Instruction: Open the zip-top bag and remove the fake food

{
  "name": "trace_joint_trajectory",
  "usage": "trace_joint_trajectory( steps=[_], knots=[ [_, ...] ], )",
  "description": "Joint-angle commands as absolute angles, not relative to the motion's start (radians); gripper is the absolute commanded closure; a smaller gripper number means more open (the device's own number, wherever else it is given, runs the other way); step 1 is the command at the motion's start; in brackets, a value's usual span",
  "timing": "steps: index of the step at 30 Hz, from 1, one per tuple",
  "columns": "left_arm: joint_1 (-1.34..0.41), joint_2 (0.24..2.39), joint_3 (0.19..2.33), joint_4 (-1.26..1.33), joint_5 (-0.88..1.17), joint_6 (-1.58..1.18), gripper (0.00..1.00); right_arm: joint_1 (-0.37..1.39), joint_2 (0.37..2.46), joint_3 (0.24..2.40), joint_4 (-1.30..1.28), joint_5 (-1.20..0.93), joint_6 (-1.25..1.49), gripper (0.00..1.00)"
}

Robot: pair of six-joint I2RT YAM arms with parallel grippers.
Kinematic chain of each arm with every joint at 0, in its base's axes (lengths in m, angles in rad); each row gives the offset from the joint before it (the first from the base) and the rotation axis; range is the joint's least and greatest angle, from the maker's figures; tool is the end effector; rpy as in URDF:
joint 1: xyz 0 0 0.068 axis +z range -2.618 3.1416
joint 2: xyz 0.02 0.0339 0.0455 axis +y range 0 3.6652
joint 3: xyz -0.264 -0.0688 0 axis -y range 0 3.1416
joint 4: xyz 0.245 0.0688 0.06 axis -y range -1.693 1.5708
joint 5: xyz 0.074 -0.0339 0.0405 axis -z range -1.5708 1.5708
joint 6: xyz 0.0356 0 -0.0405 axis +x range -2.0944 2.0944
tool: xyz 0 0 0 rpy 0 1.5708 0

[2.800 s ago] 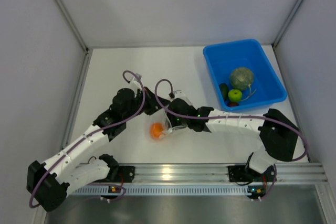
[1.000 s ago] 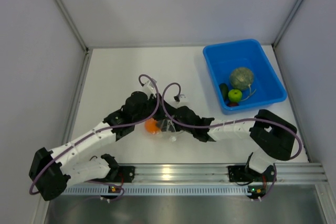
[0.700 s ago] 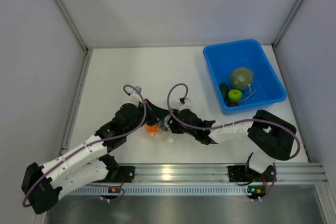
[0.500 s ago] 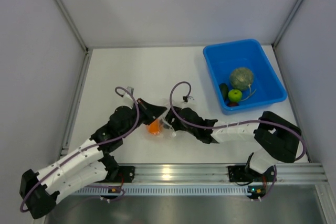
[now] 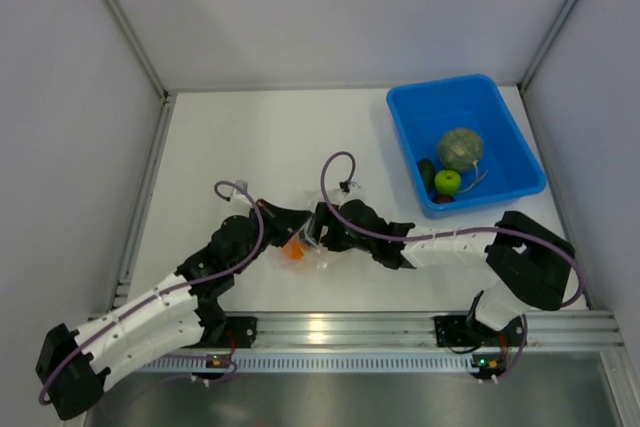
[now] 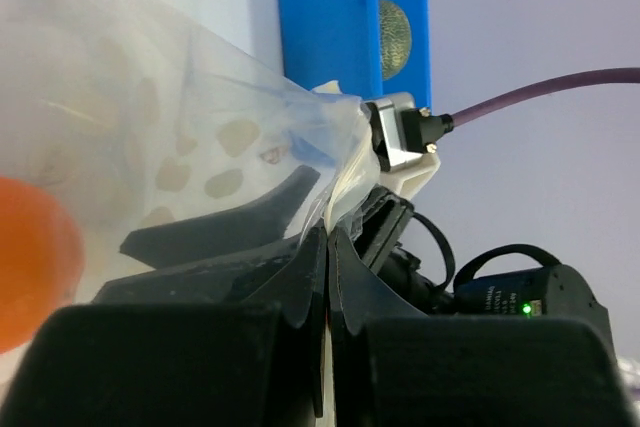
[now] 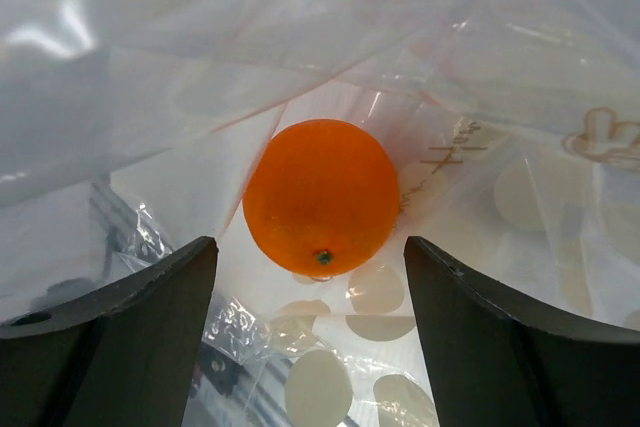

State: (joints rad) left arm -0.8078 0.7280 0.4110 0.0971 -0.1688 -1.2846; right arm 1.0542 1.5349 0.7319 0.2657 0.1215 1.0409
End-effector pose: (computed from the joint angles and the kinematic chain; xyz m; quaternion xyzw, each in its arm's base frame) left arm 0.1293 -0.1266 0.2460 -0.2349 0.7432 -0.5063 0.3690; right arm 0.1607 0.2742 0.1868 0.0242 0.8680 0.4008 0.2921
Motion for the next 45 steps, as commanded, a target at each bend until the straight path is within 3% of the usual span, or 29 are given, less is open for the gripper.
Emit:
trace_joint_trajectory(
  steps=[1, 13, 19, 34, 45],
  knots=[
    [-0.816, 0.658, 0.342, 0.16, -0.251, -1.33, 1.0, 1.066, 1.575, 0.801, 0.255, 0.058, 0.994, 0.23],
    [-0.816, 0.574, 0.322, 0.156, -0.265, -1.304, 1.0, 1.078, 1.773, 0.842, 0.298, 0.061, 1.032, 0.23],
    [-0.816, 0.578, 0.341, 0.156, -0.246, -1.293, 1.0, 1.08, 1.717, 0.781, 0.284, 0.205, 1.058, 0.22],
    [-0.816, 0.62, 0.365, 0.156, -0.175, -1.269, 1.0, 1.066, 1.684, 0.884, 0.273, 0.282, 0.956, 0.16],
    [-0.816, 0.606, 0.347, 0.156, -0.163, -1.285, 1.0, 1.0, 1.802, 1.012, 0.209, 0.285, 0.931, 0.11]
  ],
)
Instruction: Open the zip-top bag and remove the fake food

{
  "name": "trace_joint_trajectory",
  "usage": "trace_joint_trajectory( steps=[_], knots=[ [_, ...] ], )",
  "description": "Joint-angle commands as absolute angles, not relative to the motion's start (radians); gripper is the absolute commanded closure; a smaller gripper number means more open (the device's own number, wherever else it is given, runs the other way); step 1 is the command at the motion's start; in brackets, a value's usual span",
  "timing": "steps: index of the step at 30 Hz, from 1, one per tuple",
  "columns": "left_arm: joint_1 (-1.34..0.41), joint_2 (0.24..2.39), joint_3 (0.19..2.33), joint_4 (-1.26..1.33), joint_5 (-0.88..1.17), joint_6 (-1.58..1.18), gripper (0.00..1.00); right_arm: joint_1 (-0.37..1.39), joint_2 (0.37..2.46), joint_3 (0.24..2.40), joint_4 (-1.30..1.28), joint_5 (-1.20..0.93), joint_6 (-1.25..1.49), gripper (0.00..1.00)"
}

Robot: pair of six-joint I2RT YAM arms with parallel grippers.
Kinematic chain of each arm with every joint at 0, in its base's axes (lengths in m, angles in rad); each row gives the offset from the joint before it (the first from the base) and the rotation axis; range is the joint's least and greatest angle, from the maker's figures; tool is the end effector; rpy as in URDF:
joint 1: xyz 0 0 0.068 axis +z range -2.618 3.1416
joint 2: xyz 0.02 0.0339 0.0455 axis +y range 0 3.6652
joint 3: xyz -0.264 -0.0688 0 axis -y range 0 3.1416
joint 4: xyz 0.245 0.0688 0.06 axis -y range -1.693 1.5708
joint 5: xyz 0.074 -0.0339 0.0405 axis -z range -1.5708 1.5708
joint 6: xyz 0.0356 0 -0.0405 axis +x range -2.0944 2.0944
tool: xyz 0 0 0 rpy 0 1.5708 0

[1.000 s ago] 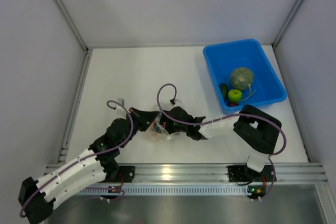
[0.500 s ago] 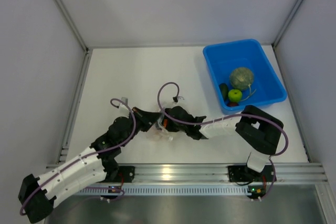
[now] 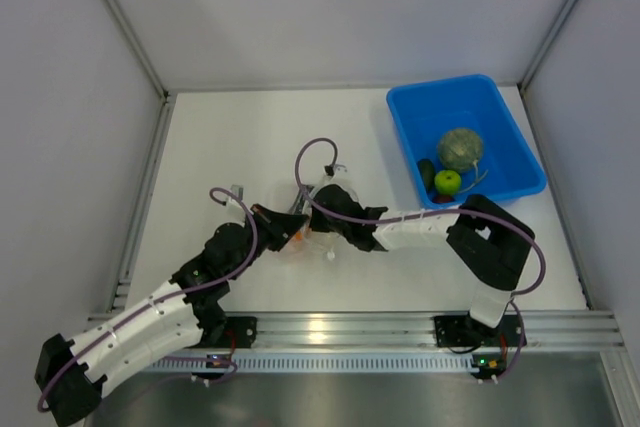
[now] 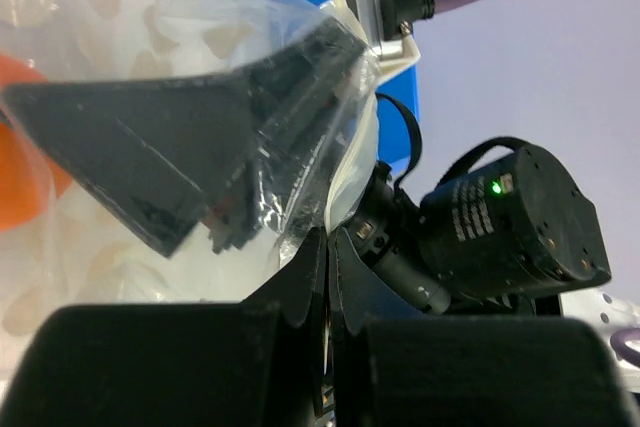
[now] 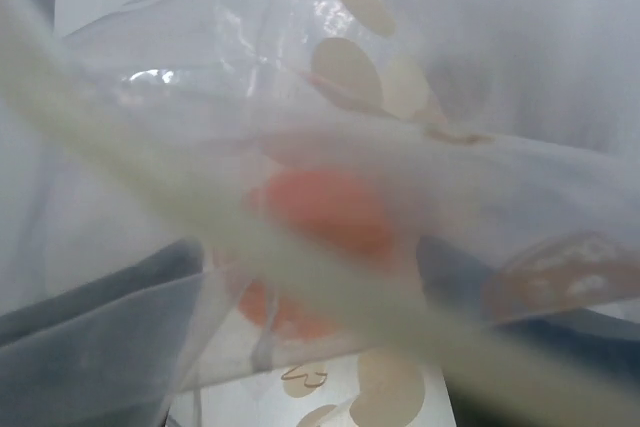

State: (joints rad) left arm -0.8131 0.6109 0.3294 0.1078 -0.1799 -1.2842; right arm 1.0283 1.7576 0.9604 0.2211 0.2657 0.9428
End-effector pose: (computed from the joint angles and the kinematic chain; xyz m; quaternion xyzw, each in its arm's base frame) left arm 0.1168 -0.1141 0.2357 -0.2342 0.7281 -0.5209 0.3791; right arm 0.2011 0.3155 0.1805 0.0259 0.8730 0.3299 0.3583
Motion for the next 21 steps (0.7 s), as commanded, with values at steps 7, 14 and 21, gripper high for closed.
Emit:
trace_joint_trajectory(
  steps=[7, 14, 21],
  knots=[
    [-0.816, 0.594, 0.344, 0.156, -0.166, -1.281, 1.0, 0.988, 1.884, 1.089, 0.14, 0.259, 0.905, 0.13],
    [-0.815, 0.598, 0.344, 0.13, -0.204, -1.25, 1.0, 0.991, 1.806, 0.934, 0.334, 0.138, 0.904, 0.12],
    [-0.815, 0.618, 0.386, 0.065, -0.204, -1.177, 1.0, 0.991, 1.715, 0.844, 0.428, 0.019, 0.864, 0.14]
  ],
)
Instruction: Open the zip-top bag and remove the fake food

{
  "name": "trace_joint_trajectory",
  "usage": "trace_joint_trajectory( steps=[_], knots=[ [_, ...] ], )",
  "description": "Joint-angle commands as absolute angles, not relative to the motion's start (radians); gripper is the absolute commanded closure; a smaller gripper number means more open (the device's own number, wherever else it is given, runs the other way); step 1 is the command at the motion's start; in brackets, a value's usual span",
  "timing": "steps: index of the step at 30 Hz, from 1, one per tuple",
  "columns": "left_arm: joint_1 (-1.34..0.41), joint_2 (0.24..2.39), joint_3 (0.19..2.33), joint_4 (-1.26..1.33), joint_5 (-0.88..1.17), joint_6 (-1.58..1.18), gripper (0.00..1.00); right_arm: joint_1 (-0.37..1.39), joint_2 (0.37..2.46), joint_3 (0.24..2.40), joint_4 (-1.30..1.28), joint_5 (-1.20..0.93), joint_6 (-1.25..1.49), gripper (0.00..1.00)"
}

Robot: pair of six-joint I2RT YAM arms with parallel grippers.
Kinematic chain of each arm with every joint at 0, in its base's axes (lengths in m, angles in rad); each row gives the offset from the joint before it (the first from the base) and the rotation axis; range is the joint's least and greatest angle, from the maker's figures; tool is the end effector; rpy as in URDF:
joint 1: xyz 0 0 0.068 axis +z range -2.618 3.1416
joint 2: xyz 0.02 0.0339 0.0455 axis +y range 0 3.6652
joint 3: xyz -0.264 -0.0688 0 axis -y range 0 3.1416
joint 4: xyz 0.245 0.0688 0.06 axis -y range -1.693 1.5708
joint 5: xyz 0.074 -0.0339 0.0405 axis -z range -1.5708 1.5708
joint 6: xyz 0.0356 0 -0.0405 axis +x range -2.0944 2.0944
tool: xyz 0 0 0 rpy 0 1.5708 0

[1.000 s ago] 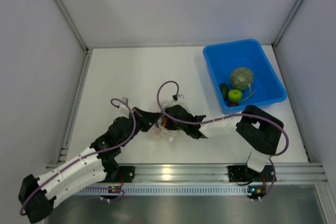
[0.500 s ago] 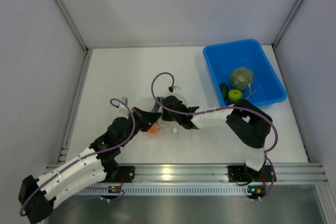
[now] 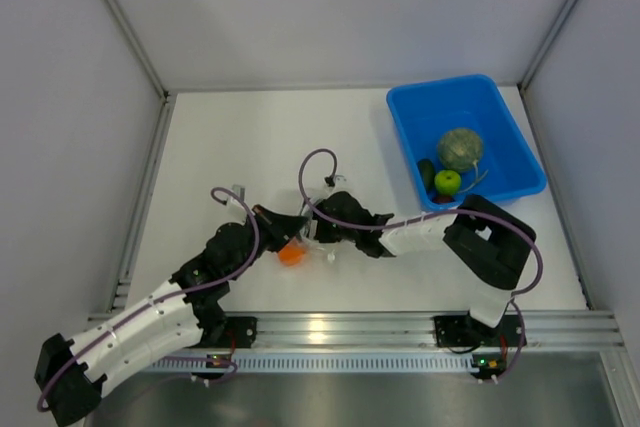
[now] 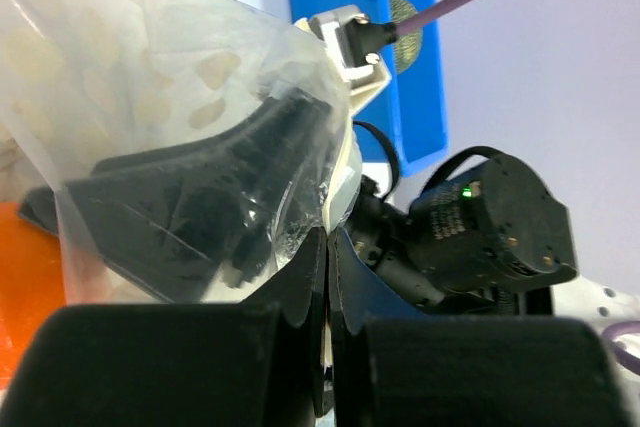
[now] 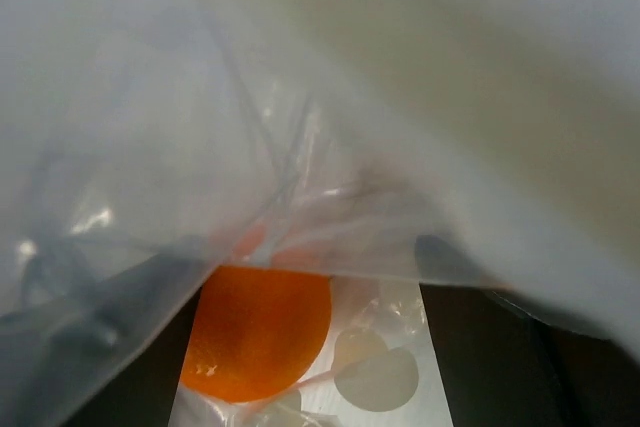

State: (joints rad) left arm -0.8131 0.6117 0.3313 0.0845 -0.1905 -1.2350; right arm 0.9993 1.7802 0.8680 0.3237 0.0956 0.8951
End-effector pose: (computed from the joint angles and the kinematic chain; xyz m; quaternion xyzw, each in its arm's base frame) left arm 0.1168 -0.1136 0.2338 -0.2201 0.7397 -0.5014 0.3912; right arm 0.1994 0.3037 0.1539 -0.0234 0.8808 0.3578 0.3093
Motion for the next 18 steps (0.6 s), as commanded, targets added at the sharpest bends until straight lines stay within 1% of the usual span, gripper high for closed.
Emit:
trace_joint_trajectory(
  steps=[1, 3, 8, 9, 10, 12, 15, 18],
  knots=[
    [-0.815, 0.626, 0.417, 0.055, -0.193, -1.163, 1.0, 0.991, 1.709, 0.835, 0.448, -0.026, 0.859, 0.14],
    [-0.815, 0.656, 0.454, 0.037, -0.169, -1.112, 1.0, 0.991, 1.689, 0.806, 0.454, -0.058, 0.859, 0.14],
    [-0.813, 0.756, 0.583, 0.023, -0.016, -1.014, 1.0, 0.992, 1.623, 0.716, 0.535, -0.119, 0.871, 0.13],
    [-0.813, 0.776, 0.607, 0.023, -0.005, -1.003, 1.0, 0.994, 1.614, 0.704, 0.534, -0.147, 0.865, 0.13],
    [-0.813, 0.796, 0.632, 0.014, 0.068, -0.977, 1.0, 0.994, 1.605, 0.7, 0.523, -0.153, 0.864, 0.13],
    [-0.813, 0.871, 0.727, 0.003, 0.119, -0.951, 1.0, 0.994, 1.575, 0.687, 0.457, -0.155, 0.864, 0.13],
    [-0.813, 0.962, 0.825, -0.026, 0.207, -0.928, 1.0, 0.992, 1.534, 0.669, 0.364, -0.12, 0.883, 0.12],
    [-0.815, 1.037, 0.899, -0.026, 0.264, -0.928, 1.0, 0.992, 1.48, 0.638, 0.273, -0.007, 0.91, 0.12]
  ],
)
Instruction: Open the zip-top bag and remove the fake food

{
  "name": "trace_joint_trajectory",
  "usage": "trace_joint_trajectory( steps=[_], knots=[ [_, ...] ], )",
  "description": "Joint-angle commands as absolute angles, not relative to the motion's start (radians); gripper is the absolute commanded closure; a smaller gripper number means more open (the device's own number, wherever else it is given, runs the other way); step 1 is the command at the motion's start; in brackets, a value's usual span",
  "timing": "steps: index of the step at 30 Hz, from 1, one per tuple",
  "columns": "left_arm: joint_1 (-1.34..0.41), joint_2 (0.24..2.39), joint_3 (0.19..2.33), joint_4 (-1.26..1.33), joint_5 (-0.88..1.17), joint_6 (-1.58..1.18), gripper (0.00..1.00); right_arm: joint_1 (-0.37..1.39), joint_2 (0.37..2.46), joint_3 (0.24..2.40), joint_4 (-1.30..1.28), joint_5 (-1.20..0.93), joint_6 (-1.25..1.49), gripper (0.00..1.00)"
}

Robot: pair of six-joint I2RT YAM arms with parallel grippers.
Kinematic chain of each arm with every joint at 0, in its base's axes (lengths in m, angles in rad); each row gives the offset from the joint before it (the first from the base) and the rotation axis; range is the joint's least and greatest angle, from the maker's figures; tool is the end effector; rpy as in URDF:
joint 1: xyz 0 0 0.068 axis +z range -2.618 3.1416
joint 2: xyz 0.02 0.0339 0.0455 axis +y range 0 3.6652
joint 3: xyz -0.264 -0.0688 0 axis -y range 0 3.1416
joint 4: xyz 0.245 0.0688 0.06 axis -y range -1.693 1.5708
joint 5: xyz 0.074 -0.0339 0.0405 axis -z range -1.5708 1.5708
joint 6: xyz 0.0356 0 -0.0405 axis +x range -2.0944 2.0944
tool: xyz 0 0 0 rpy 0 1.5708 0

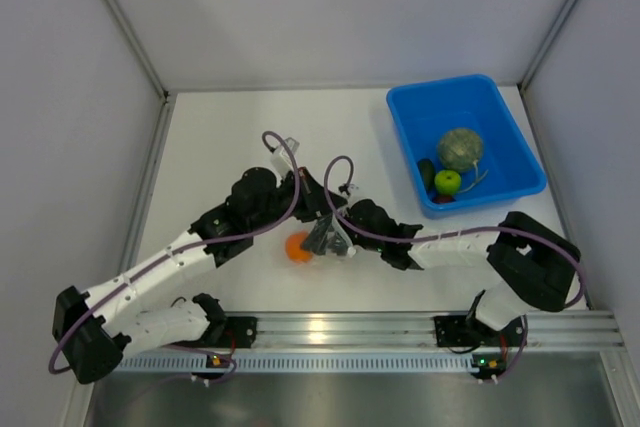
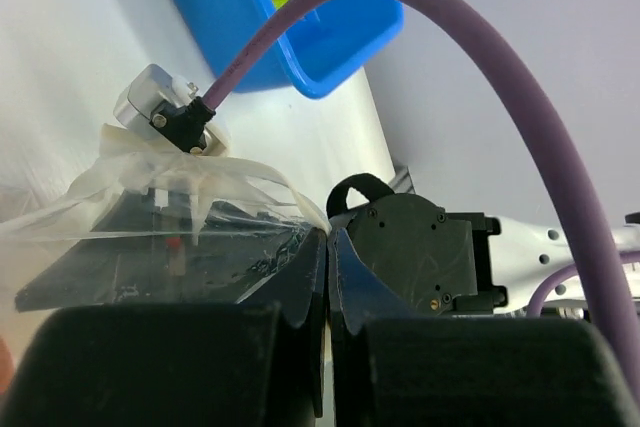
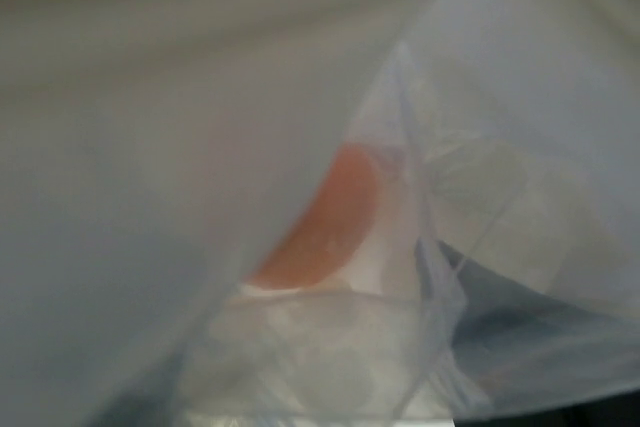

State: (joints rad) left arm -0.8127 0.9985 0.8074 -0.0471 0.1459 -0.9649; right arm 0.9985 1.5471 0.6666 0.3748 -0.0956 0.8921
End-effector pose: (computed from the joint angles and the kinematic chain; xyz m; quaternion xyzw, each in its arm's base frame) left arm 0.1579 -0.1743 0.3220 -0.0147 0.7852 -0.5147 0.3441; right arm 0.1660 0.2639 0.1737 -0.0700 0.8580 0.4352 0.2636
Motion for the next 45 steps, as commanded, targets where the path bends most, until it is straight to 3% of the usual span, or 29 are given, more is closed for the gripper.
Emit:
trace_joint_trajectory(
  steps=[1, 6, 12, 23, 30, 45],
  knots=[
    [-0.815, 1.066, 0.911, -0.026, 0.273, -0.928, 1.0, 0.992, 1.465, 0.629, 0.261, 0.029, 0.914, 0.12],
    [-0.815, 1.091, 0.859, 0.042, 0.281, -0.969, 1.0, 0.988, 1.411, 0.641, 0.137, 0.182, 0.9, 0.12],
    [-0.815, 1.066, 0.766, 0.103, 0.275, -1.011, 1.0, 0.954, 1.469, 0.653, 0.137, 0.216, 0.9, 0.12],
    [-0.815, 1.051, 0.721, 0.094, 0.204, -0.976, 1.0, 0.946, 1.542, 0.667, 0.282, 0.195, 0.899, 0.12],
    [-0.815, 1.091, 0.739, 0.09, 0.216, -0.962, 1.0, 0.942, 1.482, 0.687, 0.281, 0.259, 0.859, 0.11],
    [-0.815, 1.049, 0.673, 0.13, 0.193, -1.0, 1.0, 0.911, 1.594, 0.791, 0.339, 0.397, 0.885, 0.15]
  ],
)
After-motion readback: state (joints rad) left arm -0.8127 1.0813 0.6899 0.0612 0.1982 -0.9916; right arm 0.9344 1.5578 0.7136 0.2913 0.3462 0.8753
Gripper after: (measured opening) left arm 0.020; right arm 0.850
